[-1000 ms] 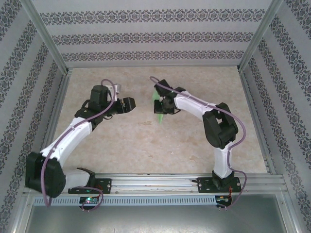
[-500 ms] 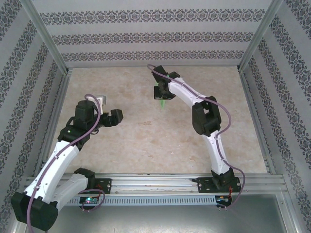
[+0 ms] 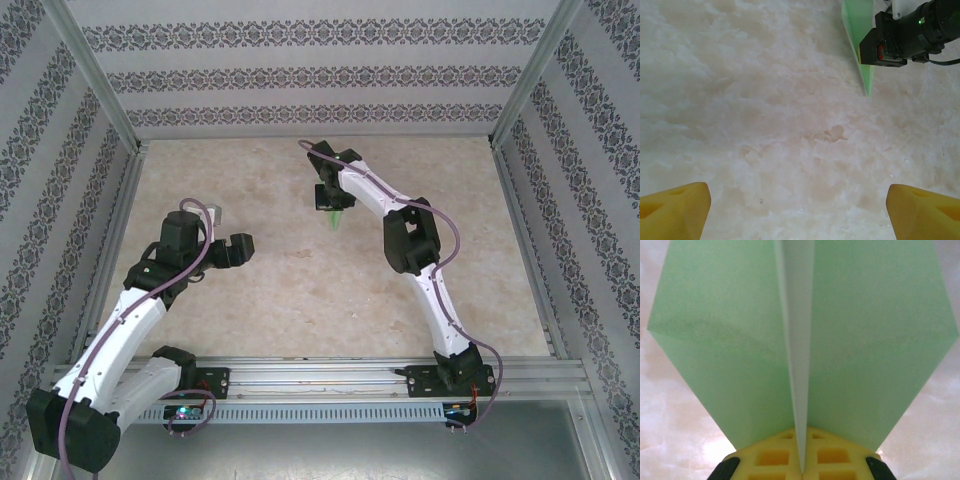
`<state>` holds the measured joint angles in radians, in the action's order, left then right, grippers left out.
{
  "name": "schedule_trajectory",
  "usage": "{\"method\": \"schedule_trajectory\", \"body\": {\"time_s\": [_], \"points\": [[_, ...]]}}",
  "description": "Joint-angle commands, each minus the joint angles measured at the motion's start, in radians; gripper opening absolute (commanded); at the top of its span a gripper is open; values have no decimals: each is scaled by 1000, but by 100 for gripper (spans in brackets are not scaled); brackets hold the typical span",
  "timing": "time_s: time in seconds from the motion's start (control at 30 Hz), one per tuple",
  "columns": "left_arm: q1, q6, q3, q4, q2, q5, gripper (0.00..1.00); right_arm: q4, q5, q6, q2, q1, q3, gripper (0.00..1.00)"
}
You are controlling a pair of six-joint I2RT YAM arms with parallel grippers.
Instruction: Fold a paper plane with a square sheet of paper (fold left side to right side)
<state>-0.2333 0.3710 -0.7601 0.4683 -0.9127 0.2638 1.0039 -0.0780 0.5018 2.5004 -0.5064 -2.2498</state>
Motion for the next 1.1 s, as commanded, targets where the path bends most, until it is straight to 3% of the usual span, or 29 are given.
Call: {"method": "schedule_trajectory", "body": {"time_s": [0.0,0.47,1.07], "points": [[16,9,8,1,-10,22,91,38,0,19,26,-2,-34,4],[15,23,15,-6,-15,28,91,6,28,21,35,-1,13,12],[18,2,-36,12,-39,-9,92,-59,34,14,-50,1,140,41]]}}
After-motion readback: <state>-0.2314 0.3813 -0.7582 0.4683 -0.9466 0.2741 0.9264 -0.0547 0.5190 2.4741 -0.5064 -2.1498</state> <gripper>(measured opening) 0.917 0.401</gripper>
